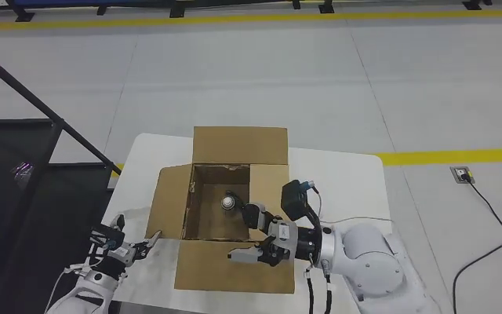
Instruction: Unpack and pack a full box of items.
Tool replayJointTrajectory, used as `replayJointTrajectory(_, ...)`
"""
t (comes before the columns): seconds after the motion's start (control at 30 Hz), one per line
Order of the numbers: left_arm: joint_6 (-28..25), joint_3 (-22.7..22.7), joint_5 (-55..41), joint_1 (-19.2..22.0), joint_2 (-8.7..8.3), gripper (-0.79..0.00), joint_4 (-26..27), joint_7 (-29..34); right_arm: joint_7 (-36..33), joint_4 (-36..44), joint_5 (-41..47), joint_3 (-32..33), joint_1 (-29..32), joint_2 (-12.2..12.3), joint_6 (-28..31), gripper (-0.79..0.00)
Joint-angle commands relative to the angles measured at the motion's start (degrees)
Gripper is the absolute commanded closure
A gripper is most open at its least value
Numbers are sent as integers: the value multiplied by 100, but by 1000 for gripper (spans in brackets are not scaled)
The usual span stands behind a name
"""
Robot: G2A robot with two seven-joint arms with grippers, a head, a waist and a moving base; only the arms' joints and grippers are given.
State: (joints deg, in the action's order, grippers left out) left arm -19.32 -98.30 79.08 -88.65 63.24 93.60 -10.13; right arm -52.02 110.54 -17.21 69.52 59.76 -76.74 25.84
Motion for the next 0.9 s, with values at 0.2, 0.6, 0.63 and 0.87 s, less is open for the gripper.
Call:
replayJointTrajectory(0.2,35,-343,-192,-214,-13,-785,443,-215,73,13,16,-23,-6,-1,34,-785)
replayJointTrajectory(0.6,-456,-787,-964,-837,-4,-785,2259,-351,340,422,-854,256,447,148,113,-785)
replayJointTrajectory(0.63,-548,-788,-995,-874,-7,-785,2406,-279,373,435,-873,308,501,162,123,-785)
replayJointTrajectory(0.87,-1220,85,-1349,-403,-24,-785,2668,719,583,577,-950,768,1021,275,252,-785)
